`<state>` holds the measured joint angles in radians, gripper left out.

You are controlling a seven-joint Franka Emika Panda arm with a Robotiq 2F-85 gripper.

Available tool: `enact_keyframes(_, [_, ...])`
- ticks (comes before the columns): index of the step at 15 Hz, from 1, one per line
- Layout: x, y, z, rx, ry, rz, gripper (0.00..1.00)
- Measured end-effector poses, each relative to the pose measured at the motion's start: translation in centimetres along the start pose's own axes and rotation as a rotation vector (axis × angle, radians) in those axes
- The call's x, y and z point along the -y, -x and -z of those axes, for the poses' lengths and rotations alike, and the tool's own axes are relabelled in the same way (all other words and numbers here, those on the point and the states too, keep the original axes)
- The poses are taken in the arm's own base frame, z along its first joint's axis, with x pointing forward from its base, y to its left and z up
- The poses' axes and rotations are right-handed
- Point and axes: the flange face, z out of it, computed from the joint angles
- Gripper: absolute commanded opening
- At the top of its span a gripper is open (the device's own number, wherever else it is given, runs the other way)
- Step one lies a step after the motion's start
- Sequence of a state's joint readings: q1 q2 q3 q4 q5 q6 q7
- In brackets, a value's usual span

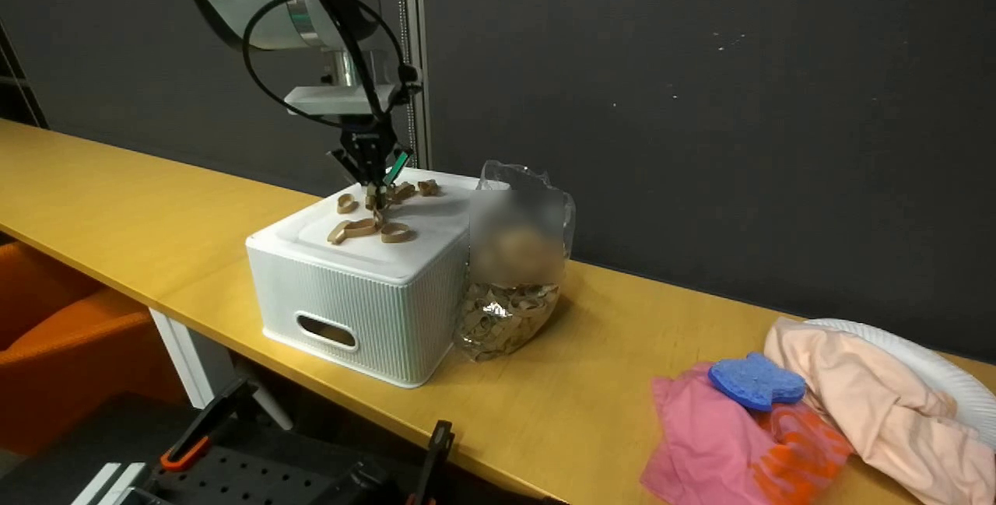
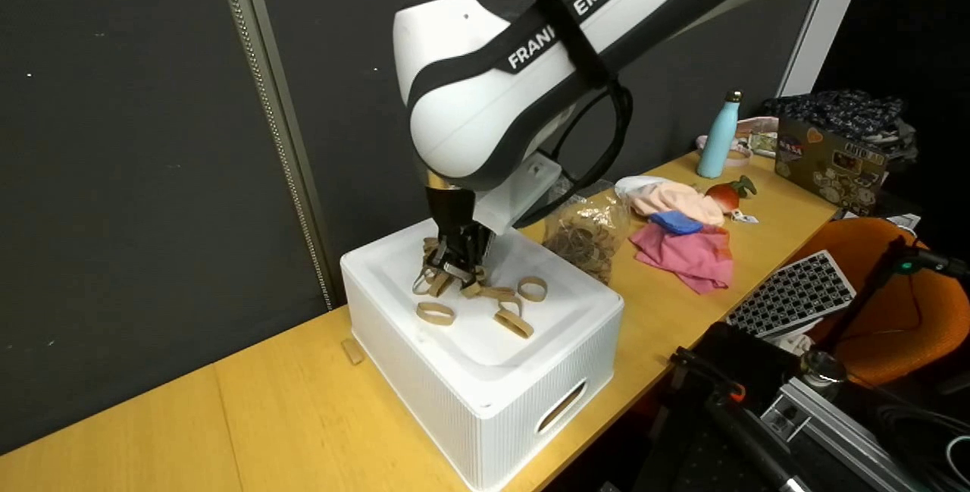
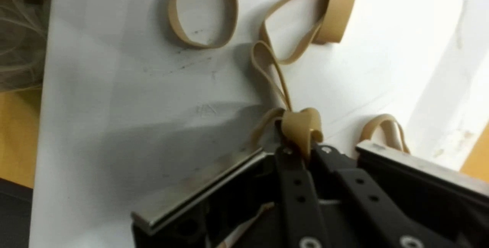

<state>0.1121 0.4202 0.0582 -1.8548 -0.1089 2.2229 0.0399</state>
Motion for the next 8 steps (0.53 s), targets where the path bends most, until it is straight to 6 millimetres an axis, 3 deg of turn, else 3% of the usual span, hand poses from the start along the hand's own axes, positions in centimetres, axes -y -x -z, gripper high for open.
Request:
enact_keyframes(4, [-0.5, 1.3, 2.3, -0.021, 0.006, -0.015, 0.01])
enact_keyframes(8, [-5.1, 2.3, 6.2, -0.053, 0.022, -0.088, 0.01])
